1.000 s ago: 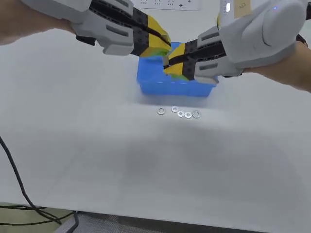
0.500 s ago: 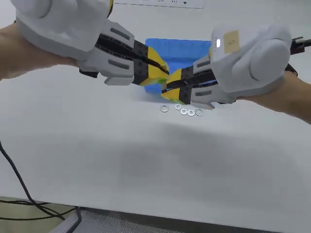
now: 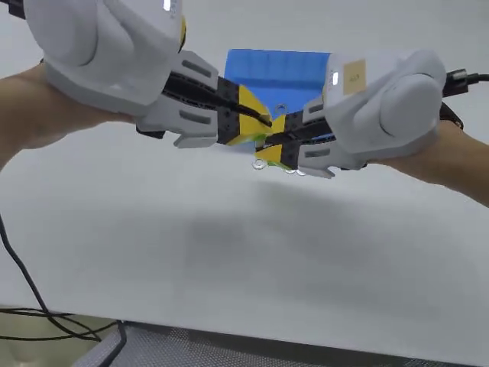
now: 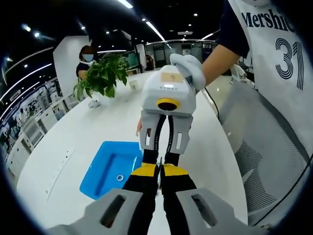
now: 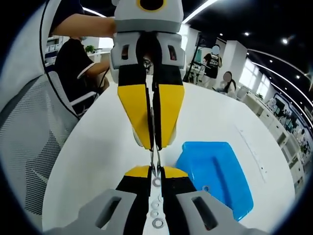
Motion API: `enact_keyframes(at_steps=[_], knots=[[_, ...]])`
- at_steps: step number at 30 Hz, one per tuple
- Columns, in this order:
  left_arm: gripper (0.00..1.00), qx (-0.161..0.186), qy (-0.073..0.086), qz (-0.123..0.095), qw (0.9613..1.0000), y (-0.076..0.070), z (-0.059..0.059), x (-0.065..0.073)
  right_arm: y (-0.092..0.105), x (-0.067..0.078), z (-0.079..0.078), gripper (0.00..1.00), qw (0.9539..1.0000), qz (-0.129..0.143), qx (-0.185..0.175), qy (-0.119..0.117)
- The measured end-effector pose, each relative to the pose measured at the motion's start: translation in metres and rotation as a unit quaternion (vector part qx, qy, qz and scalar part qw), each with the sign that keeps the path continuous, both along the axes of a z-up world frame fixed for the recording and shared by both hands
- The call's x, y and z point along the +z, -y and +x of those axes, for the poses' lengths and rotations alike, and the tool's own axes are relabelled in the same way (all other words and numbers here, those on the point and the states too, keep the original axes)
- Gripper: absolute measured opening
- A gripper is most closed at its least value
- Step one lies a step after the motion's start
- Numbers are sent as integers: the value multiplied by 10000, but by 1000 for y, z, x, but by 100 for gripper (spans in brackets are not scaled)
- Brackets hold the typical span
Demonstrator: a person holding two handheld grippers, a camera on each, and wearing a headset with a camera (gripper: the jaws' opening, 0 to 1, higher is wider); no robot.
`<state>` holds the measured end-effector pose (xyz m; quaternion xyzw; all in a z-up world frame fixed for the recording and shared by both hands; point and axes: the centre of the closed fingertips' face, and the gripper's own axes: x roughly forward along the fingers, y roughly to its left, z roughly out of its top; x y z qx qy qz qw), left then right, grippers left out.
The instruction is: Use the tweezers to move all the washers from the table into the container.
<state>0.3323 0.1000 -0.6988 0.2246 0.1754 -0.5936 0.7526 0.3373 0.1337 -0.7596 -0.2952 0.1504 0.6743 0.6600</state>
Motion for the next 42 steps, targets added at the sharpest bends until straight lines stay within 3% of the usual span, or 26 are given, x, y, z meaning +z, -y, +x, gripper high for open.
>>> enact_keyframes(at_steps=[18,28,42], knots=[[6,52,-308,-238,9992,-5,5,-19,0,-20,3,9,9996,-84,-110,-261],[6,131,-282,-219,9993,-10,7,-17,-1,-19,5,9,9995,-47,-116,-276],[6,257,-374,-264,9986,-13,8,-21,-2,-23,4,10,9992,-86,-112,-364]])
